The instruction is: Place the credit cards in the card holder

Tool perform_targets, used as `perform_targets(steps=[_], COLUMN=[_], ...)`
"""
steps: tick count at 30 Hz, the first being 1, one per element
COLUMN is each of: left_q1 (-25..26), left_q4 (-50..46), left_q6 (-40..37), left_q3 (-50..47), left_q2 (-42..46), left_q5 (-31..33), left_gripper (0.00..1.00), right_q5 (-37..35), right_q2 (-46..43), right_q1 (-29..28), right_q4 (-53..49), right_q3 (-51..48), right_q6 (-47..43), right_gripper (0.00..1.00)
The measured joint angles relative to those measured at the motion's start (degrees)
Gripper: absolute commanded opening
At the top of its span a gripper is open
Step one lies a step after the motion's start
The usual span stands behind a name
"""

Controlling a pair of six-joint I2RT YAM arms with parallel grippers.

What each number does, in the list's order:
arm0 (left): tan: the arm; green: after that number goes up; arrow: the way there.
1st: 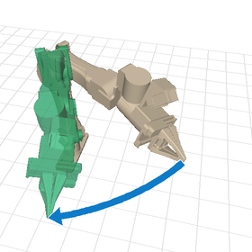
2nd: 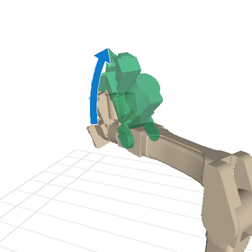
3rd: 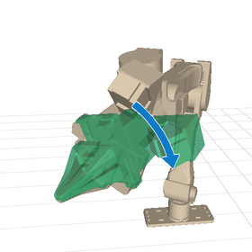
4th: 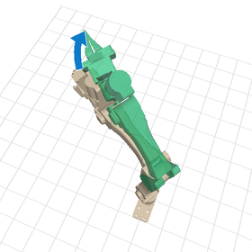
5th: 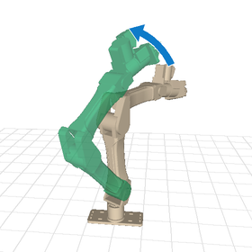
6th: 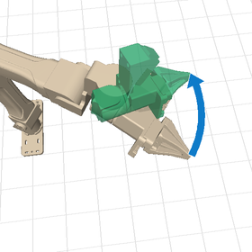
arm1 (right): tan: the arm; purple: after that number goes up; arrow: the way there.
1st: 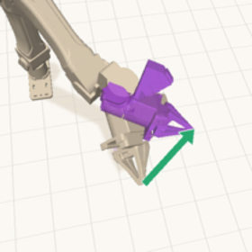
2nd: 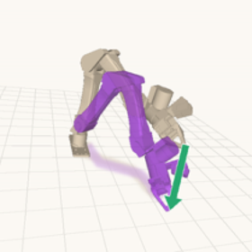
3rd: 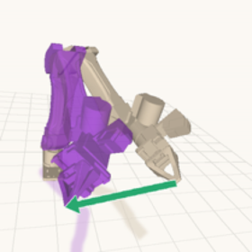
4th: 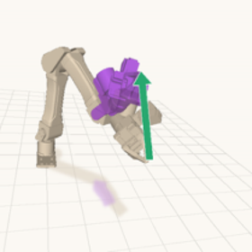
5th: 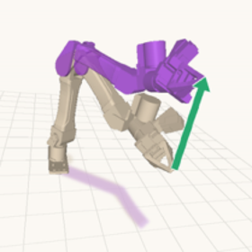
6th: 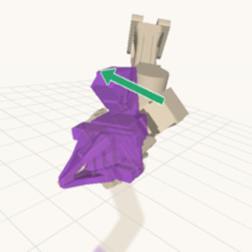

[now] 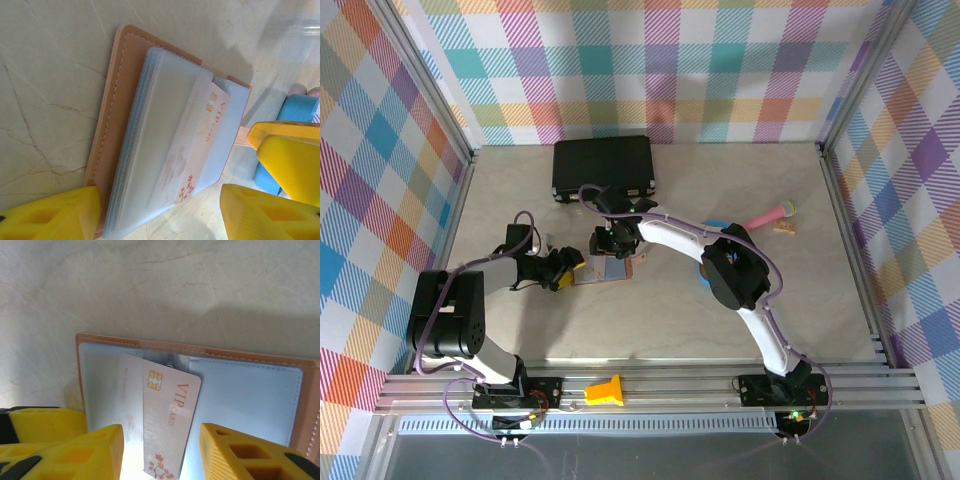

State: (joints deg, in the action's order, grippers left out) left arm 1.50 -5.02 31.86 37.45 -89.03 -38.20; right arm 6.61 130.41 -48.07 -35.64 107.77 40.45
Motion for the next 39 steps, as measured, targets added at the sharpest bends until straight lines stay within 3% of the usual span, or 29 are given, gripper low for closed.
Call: perform_targets(steps=[8, 39], left_q1=[0.0, 0.3], left_q4=[-0.8, -0.9], left_q6=[-0.3, -0.5], left_q3=[0.0, 0.0], left_q2=[0.0, -0.2], left_q5=[1.4, 1.8], left_gripper=[0.52, 0.52], right_q5=[1.6, 1.4], right_q2=[2.9, 7.5], right_q1=[0.0, -0.3], right_q4=[-1.5, -6.3], right_q3=[2.4, 10.1], right_q6=[-0.9, -2.4], right_gripper=[0.38, 0.41])
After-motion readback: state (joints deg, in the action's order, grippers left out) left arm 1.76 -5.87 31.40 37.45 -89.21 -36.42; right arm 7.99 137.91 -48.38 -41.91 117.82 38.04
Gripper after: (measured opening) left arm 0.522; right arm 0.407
